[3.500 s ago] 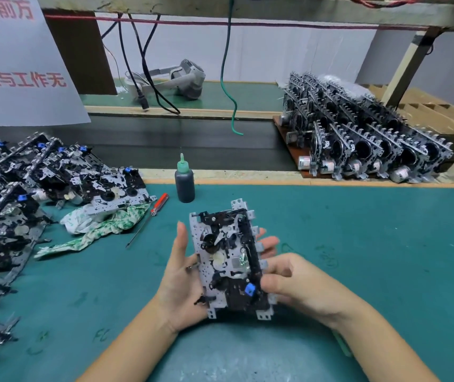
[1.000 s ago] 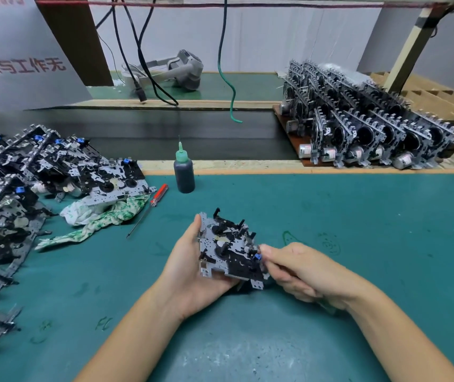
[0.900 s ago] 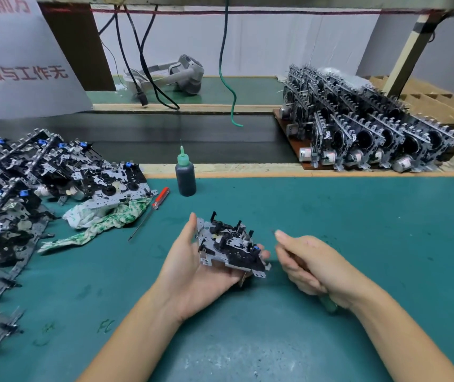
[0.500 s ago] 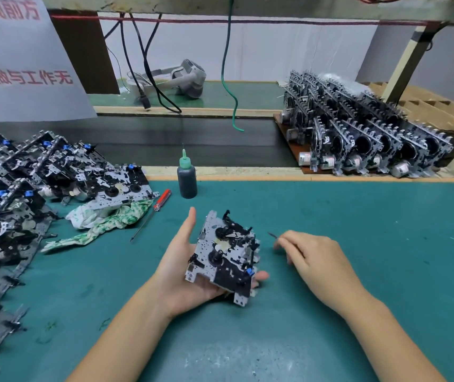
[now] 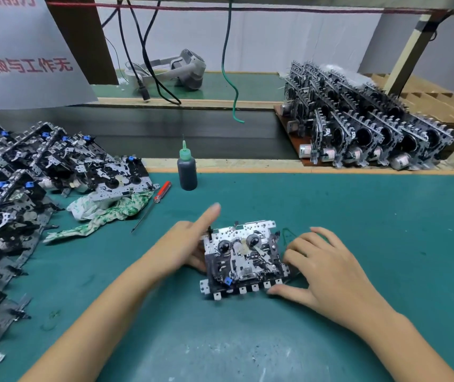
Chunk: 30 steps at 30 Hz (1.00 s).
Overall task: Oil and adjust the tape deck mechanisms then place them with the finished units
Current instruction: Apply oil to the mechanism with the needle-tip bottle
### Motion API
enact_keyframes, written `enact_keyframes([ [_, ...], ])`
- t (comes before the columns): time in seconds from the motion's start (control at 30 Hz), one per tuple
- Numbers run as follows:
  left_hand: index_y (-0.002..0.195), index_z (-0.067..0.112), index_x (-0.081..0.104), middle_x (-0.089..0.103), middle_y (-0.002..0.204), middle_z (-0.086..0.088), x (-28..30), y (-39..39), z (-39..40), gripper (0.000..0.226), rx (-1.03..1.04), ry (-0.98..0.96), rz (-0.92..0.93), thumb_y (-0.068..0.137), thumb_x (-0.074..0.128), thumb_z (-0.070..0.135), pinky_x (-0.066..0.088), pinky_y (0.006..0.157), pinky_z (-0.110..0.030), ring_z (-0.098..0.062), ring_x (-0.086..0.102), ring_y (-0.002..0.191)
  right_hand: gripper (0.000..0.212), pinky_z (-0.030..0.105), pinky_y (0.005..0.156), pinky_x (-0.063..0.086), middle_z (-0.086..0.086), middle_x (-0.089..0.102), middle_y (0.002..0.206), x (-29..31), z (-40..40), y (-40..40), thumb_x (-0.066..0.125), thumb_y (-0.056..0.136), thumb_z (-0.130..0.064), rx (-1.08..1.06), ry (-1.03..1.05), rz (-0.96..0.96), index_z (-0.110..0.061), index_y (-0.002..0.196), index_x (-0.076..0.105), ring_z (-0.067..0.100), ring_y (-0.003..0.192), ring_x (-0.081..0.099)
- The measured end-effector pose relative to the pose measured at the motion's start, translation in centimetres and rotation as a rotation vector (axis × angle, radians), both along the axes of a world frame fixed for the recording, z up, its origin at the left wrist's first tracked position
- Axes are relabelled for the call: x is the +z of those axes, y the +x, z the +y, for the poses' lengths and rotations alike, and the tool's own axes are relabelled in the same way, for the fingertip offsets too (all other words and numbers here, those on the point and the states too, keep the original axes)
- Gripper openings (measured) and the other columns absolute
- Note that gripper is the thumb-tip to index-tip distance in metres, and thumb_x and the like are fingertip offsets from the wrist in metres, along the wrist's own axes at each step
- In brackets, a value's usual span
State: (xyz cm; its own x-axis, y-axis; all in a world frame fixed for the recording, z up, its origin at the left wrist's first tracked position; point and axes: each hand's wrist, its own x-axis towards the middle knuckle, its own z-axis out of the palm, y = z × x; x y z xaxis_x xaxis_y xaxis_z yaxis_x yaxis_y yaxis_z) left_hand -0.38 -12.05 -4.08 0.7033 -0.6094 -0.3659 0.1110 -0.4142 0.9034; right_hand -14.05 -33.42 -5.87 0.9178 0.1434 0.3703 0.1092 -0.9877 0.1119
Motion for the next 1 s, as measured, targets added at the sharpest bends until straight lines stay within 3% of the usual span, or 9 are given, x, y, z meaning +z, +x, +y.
enact_keyframes([
  [0.07, 0.068, 0.025, 0.059, 0.063, 0.057, 0.003, 0.2, -1.7, 0.9, 0.085, 0.115, 0.335, -0.652, 0.056, 0.016, 0.096, 0.043, 0.058, -0.032, -0.021, 0.061, 0.064, 0.058, 0.037, 0.096, 0.036, -0.003, 0.061, 0.074, -0.5, 0.4, -0.4, 0.042, 0.080, -0.068, -0.036, 0.013, -0.028, -0.016, 0.069, 0.064, 0.021, 0.075, 0.062],
  [0.13, 0.063, 0.026, 0.049, 0.056, 0.056, 0.003, -0.4, -3.4, 1.9, 0.086, 0.043, 0.524, -0.849, 0.051, 0.006, 0.100, 0.038, 0.055, -0.031, -0.016, 0.055, 0.062, 0.056, 0.037, 0.095, 0.036, -0.002, 0.061, 0.075, -0.8, 0.7, -0.3, 0.044, 0.079, -0.065, -0.060, 0.020, -0.044, -0.014, 0.070, 0.064, 0.022, 0.076, 0.061],
  [0.23, 0.067, 0.029, 0.032, 0.049, 0.063, 0.004, -1.8, -5.3, 1.9, 0.075, -0.148, 0.664, -0.951, 0.051, 0.009, 0.098, 0.040, 0.063, -0.030, -0.015, 0.058, 0.074, 0.050, 0.035, 0.092, 0.037, 0.000, 0.061, 0.075, -1.0, 1.0, 0.0, 0.047, 0.079, -0.059, -0.071, 0.066, -0.066, -0.011, 0.073, 0.063, 0.023, 0.074, 0.060],
  [0.3, 0.066, 0.034, 0.028, 0.048, 0.062, 0.004, -2.3, -5.6, 1.4, 0.064, -0.113, 0.604, -0.997, 0.056, 0.023, 0.097, 0.035, 0.061, -0.027, -0.013, 0.060, 0.076, 0.050, 0.032, 0.085, 0.039, 0.001, 0.061, 0.074, -1.1, 0.9, 0.1, 0.048, 0.079, -0.057, -0.064, 0.072, -0.065, -0.010, 0.072, 0.062, 0.025, 0.072, 0.060],
  [0.4, 0.058, 0.034, 0.036, 0.054, 0.051, 0.000, -2.2, -5.5, 0.9, 0.055, -0.073, 0.531, -1.072, 0.059, 0.039, 0.088, 0.032, 0.051, -0.028, -0.017, 0.061, 0.058, 0.049, 0.029, 0.078, 0.038, 0.001, 0.059, 0.073, -1.3, 0.6, 0.3, 0.047, 0.082, -0.055, -0.063, 0.099, -0.062, -0.010, 0.071, 0.061, 0.024, 0.068, 0.058],
  [0.5, 0.046, 0.024, 0.054, 0.048, 0.035, -0.001, -2.9, -5.3, 0.3, 0.056, 0.009, 0.477, -1.179, 0.058, 0.044, 0.078, 0.032, 0.038, -0.021, -0.022, 0.053, 0.036, 0.048, 0.027, 0.075, 0.037, 0.000, 0.058, 0.071, -1.5, 0.4, 0.5, 0.049, 0.081, -0.056, -0.051, 0.137, -0.075, -0.010, 0.069, 0.060, 0.023, 0.065, 0.056],
  [0.73, 0.039, 0.016, 0.045, 0.038, 0.029, -0.002, -2.9, -4.4, -0.3, 0.057, 0.123, 0.428, -1.182, 0.055, 0.045, 0.071, 0.024, 0.041, -0.018, -0.023, 0.046, 0.028, 0.058, 0.028, 0.074, 0.041, 0.001, 0.059, 0.074, -1.5, 0.0, 0.3, 0.057, 0.074, -0.066, 0.057, 0.227, -0.055, -0.008, 0.070, 0.060, 0.022, 0.068, 0.055],
  [1.0, 0.045, 0.020, 0.053, 0.043, 0.032, 0.000, -3.1, -4.0, 0.1, 0.061, 0.078, 0.420, -1.144, 0.053, 0.046, 0.080, 0.028, 0.039, -0.021, -0.022, 0.050, 0.033, 0.046, 0.024, 0.061, 0.037, -0.004, 0.054, 0.066, -2.1, 1.1, 0.4, 0.052, 0.079, -0.056, -0.058, 0.185, -0.171, -0.012, 0.067, 0.060, 0.019, 0.061, 0.053],
])
